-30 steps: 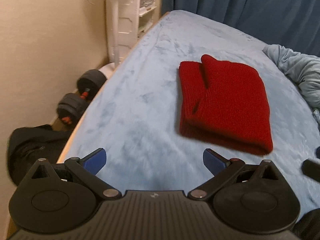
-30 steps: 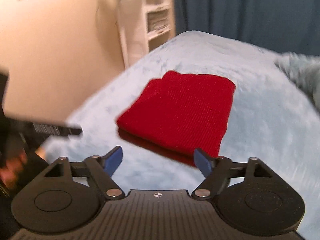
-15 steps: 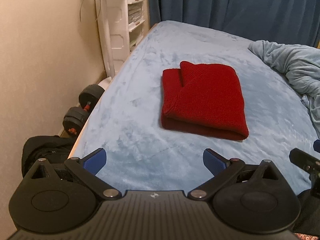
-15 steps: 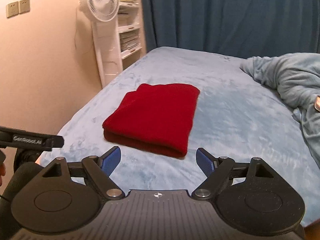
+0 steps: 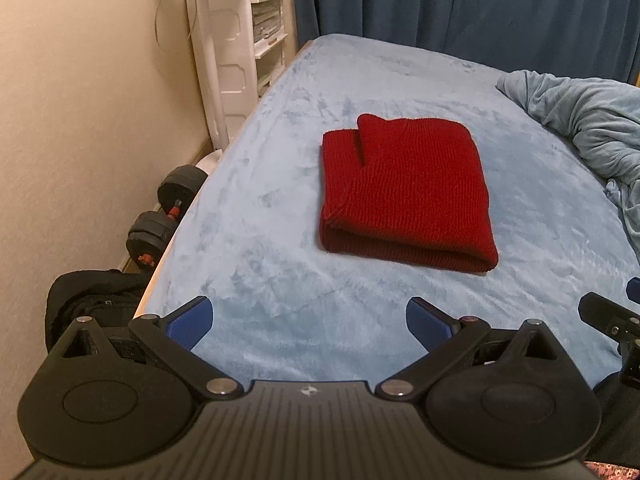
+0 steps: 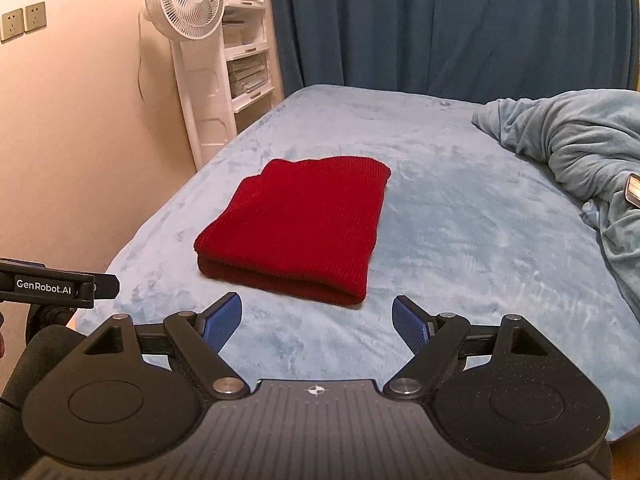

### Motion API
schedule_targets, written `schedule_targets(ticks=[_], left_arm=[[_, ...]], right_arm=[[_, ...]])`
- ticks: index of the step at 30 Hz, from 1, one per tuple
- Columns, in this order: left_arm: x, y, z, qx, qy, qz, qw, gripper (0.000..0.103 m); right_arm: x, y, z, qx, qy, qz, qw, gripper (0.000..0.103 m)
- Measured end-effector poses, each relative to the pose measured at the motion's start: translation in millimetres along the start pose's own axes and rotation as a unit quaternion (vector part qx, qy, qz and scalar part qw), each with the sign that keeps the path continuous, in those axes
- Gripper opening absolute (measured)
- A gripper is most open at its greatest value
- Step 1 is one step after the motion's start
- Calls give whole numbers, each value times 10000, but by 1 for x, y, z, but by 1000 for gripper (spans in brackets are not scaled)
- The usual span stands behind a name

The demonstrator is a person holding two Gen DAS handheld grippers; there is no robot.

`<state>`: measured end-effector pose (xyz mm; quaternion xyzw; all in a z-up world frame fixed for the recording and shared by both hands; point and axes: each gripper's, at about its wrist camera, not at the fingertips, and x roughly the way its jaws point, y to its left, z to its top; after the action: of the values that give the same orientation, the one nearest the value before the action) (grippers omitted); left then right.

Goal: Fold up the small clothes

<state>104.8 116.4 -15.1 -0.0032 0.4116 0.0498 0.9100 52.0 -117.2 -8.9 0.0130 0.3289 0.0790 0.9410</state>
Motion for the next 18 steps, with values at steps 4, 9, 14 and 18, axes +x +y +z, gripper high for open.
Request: schedule_targets(ticks=[4, 9, 14, 18], left_arm=[[9, 1, 2, -90, 116, -43, 9999, 103], [25, 4, 12, -491, 296, -273, 9980, 103], [52, 4, 34, -1146, 384, -590, 9909, 103], [97, 2, 54, -1874, 784, -840, 9755, 103]], right_arm=[[9, -2, -1, 0, 102, 1, 9999, 83], [24, -17, 8, 218, 229, 166, 9994, 84], [53, -58, 38, 1059, 409, 624, 9916, 88], [97, -99, 75, 1674, 659, 784, 9805, 89]])
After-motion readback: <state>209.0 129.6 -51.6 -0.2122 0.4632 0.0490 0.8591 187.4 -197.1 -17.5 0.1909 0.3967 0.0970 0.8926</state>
